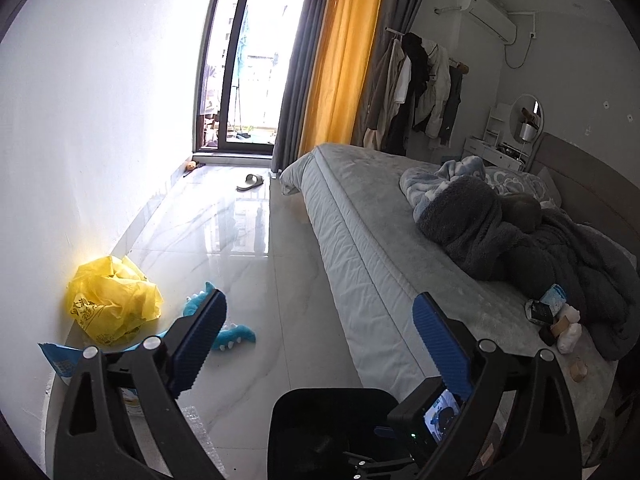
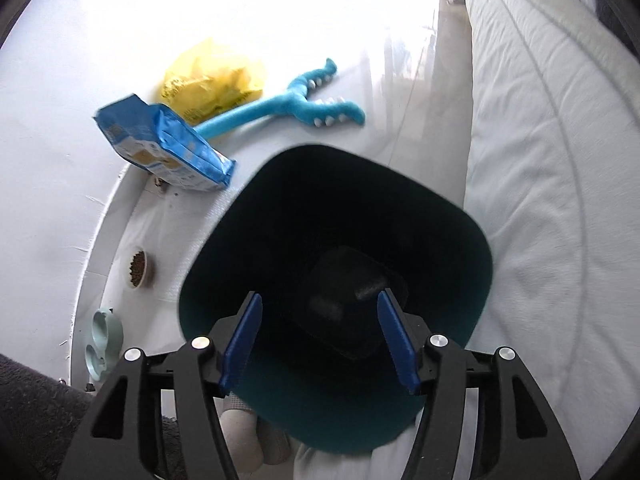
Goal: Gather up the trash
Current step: 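Move the right gripper back to the bed and grasp the white tissue ball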
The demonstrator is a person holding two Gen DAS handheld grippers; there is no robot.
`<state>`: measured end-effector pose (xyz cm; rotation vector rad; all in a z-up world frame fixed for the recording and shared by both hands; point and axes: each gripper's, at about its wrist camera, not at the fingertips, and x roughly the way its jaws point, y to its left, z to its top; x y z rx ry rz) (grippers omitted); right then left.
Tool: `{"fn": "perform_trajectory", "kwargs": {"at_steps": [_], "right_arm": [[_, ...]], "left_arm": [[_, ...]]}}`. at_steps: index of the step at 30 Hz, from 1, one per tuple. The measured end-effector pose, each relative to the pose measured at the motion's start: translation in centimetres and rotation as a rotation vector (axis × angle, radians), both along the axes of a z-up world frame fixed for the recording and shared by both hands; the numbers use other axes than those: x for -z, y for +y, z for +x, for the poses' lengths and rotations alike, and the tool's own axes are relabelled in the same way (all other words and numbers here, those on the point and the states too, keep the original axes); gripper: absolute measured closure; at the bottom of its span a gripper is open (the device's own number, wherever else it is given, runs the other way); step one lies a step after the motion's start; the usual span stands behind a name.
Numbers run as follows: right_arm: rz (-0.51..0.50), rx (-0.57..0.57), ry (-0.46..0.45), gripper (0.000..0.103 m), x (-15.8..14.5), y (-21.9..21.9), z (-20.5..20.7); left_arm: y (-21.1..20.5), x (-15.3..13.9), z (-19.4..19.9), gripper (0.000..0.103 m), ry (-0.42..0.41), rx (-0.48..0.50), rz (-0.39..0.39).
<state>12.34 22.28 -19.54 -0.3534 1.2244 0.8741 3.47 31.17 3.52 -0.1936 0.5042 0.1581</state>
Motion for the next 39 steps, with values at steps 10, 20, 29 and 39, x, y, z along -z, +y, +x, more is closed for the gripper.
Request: {"fn": "perform_trajectory", "kwargs": {"at_steps": [10,20,29,39], "right_arm": [[0.137,0.015,-0.118,0.034,-7.2,-4.9,-0.6],[0.226,0.067,-0.258,0.027,-12.3,-12.2,0.1],[0.233,0.167,-0.317,0.024,-13.9,-18.8,1.4],[0.217,0.313,-0.370,0.018,-14.8,-26.8,2.9]], "left_arm": [[-4.3,-1.4,0.9,0.007,-0.033,0.025,0.015],[-9.4,-1.1,2.3,0.007,-0.038,0.111,0.012],[-14.1,-0.6,3.5,0.007,-0.032,0.181,-0.016],[-19.0,1.3,5.0,0.007,-0.005,0.257,-0.012]]}}
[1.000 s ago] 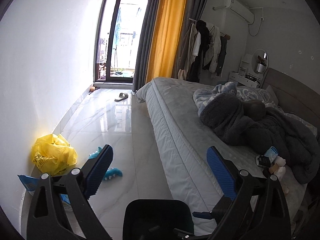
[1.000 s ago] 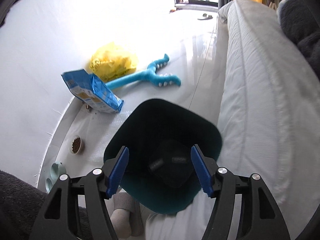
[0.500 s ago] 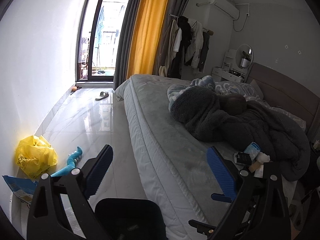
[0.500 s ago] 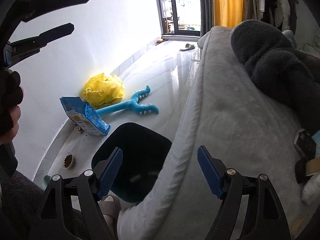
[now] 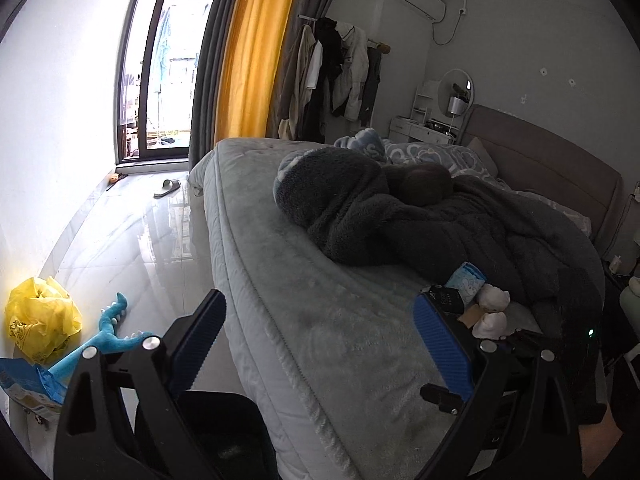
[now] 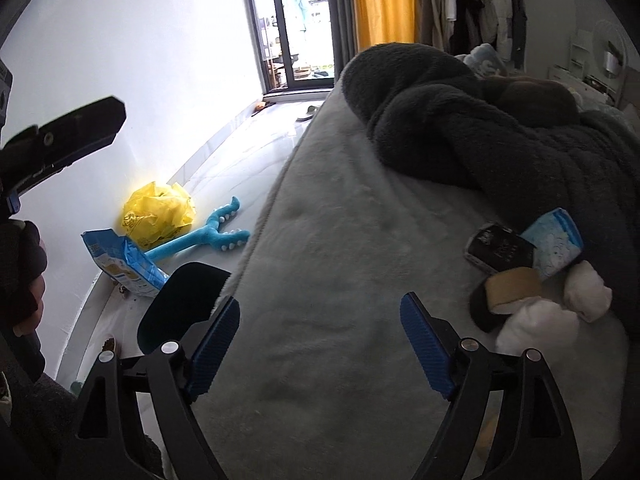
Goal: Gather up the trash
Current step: 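Move the right gripper back to the bed and grasp the white tissue ball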
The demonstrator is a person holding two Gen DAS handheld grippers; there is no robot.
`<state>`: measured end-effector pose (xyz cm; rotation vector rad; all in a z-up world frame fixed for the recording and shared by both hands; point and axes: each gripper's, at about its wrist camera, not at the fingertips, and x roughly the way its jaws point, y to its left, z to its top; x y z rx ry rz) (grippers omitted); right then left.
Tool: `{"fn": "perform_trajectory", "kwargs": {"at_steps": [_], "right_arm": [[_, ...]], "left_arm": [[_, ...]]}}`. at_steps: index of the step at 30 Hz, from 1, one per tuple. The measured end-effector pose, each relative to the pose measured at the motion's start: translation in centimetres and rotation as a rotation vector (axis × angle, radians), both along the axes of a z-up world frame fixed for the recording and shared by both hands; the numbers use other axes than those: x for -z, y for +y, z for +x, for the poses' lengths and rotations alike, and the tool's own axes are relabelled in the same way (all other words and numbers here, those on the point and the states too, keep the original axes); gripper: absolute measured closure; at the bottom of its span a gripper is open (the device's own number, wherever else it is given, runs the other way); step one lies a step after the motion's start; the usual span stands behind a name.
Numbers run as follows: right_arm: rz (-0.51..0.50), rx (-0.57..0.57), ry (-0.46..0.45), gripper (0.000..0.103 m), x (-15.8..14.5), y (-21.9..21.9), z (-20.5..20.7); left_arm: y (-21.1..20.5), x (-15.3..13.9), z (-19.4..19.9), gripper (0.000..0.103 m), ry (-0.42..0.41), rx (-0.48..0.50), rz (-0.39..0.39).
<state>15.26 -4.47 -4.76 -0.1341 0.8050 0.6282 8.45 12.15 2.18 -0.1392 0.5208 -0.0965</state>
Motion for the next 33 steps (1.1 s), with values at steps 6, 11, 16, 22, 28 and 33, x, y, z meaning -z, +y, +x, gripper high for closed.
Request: {"fn": "perform_trajectory", "kwargs": {"at_steps": [6,11,16,22,28,33], "right_arm": [[0.017,0.112,0.004,0.015,-0.4,-4.7,1.1],[0.025,0.165,0.007,0.010,-0.5,-7.6,1.5],[0.019,0.217,0.020,0.009,0.1,-10.4,2.2],[0.037,0.264,0.052,0.007,1.0,-12.5,3.5],[0.031,0.288,0.121,0.007,2.7,-13.1,5.0],[0.038,0.272,0.151,0.007,3.6,-13.3,5.9]], "left_arm": [[-2.5,2.6,0.7,0.007,0.056,0.051,-0.001],[-4.9,3.6,1.1,0.007,0.071,0.111,0.028],[-7.6,4.9,1.6,0.007,0.104,0.184,0.032],[-10.6,6.2,1.5,0.007,0.132,0.308,0.047],[-12.9,7.6,2.3,0.007,0.167,0.418,0.041],[-14.6,8.3,2.9,0.007,0.198,0.500,0.012]]}}
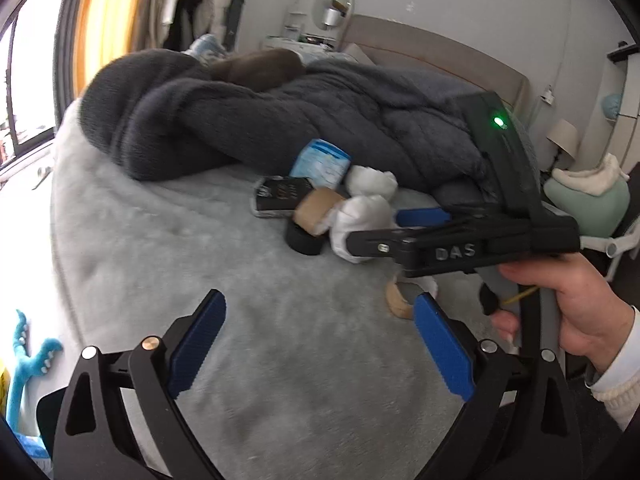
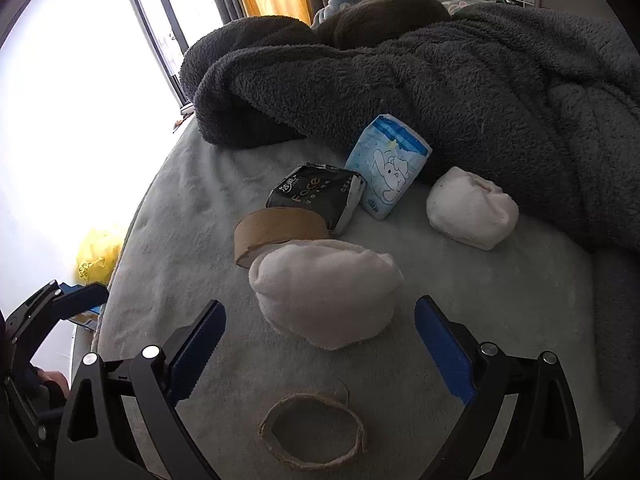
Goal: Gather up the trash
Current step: 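Move the right gripper back to the bed and grasp the white tissue ball, then grasp the brown tape core with the left gripper while the right holds the tissue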
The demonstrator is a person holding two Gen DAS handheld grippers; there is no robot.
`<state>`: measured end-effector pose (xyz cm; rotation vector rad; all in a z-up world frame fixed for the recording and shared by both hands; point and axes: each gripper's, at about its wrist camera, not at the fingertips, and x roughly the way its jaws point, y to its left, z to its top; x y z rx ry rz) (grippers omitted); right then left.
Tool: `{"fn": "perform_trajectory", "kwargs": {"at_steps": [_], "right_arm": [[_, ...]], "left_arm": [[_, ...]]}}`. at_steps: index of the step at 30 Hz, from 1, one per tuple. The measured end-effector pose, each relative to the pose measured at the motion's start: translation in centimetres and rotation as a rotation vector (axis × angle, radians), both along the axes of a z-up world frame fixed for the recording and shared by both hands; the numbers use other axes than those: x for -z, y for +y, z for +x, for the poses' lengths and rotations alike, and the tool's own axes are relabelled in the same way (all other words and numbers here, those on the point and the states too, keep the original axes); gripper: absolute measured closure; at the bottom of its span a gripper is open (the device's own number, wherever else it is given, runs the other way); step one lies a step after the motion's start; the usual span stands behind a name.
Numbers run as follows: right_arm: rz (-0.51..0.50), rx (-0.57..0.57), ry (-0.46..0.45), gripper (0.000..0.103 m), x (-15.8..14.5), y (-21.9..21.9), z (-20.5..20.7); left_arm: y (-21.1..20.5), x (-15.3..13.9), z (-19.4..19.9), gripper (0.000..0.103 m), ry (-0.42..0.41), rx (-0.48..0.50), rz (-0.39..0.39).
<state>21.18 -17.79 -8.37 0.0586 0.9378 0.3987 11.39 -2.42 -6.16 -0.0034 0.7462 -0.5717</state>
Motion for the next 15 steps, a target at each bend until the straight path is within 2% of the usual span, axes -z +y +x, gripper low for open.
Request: {"fn": "perform_trajectory", "kwargs": {"at_steps": [4,5,7,11,15], "right_arm": [[0.004,-0.013,0.012,0.009,0.7,0.0,0.4],[-0.002,-0.017,0.013,0.020,0.8,0.1,0.5],[-0.032,-0.020,0.003,0.034,0.9,0.3,0.6],[-0.033,-0.029,-0.010,0.042,0.7,0.1,0.7],[-0.023,-0.033,-0.014,0.043,0.3,-0.6,0.7]], "left_arm": [[-1.8,0.5,0.0,0.007,0.015,0.079,0.000],[-2.3,0.6,0.0,0.007,0.018,0.102,0.001],[-3.2,0.8,-0.1,0.006,0.024,0.139,0.005],[-5.0,1.2,-0.2,0.007,0.033,0.197,0.003],[-6.5,1.5,-0.2,0.007,0.038,0.239,0.012]]}}
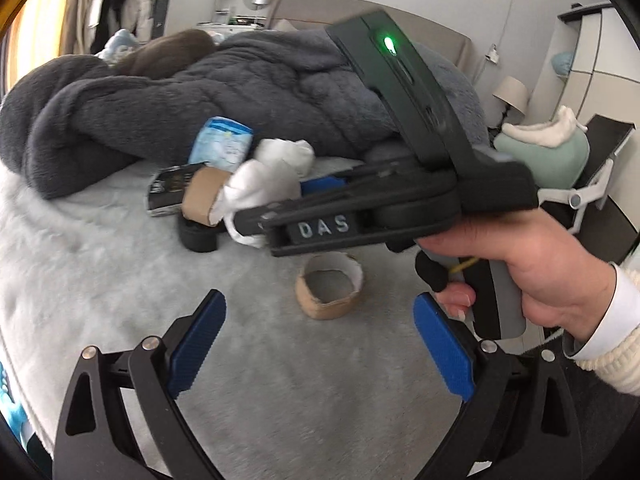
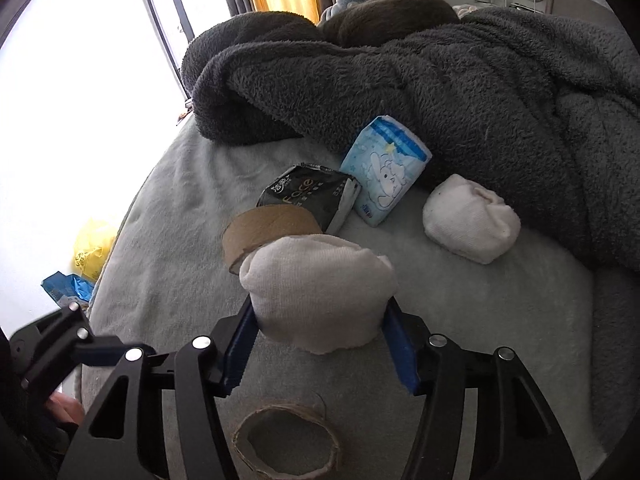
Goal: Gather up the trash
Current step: 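Grasp the brown tape core with the left gripper while the right holds the tissue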
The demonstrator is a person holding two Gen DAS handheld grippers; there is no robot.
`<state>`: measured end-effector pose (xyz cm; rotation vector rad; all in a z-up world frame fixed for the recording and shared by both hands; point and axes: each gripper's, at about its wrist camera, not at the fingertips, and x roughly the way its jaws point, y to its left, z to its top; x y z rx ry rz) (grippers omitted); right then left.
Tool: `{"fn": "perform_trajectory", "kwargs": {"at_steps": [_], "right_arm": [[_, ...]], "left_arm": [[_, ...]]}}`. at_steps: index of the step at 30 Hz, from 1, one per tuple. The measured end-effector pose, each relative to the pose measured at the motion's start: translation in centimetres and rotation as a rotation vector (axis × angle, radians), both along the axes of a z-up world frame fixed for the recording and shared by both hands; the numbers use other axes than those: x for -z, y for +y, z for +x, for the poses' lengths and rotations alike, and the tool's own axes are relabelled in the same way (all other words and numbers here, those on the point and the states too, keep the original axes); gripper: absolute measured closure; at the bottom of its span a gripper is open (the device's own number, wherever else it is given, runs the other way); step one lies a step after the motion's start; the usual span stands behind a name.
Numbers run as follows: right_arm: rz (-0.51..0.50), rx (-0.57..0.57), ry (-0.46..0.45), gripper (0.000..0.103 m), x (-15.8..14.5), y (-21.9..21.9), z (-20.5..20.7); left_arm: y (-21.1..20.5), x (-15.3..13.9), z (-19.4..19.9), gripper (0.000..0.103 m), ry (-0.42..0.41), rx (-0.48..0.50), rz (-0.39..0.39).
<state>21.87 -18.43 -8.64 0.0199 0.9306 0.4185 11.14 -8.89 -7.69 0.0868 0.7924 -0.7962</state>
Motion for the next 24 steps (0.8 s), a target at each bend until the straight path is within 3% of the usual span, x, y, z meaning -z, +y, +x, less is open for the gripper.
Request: {"fn": "perform_trajectory", "kwargs": {"at_steps": [5,14,20,24], "right_arm": [[0.029,-0.006,-0.005,0.043,-0.6,-1.1,-0.4],[-0.013,-0.008,-0.031,0.043,-1.6,-3.0,-1.0],[-0.007,-0.008,-0.017,0.043,-1.4,-4.2,-1.1],[-0.081,-0.022,-0.012,0.044,-1.3,-4.5,-1.3]], "left_arm": [[-1.4,0.3,-0.4,0.007,-0.005,0.017,0.009],[-2.9,0.9,-0.2,0.008,-0.008,0.006,0.017],[-3.7,1.9,0.8,0.019,-0.003,-0.021,0.042],[-3.9,2.5,1.6,0.028,0.015,-0.038,0.049]]}}
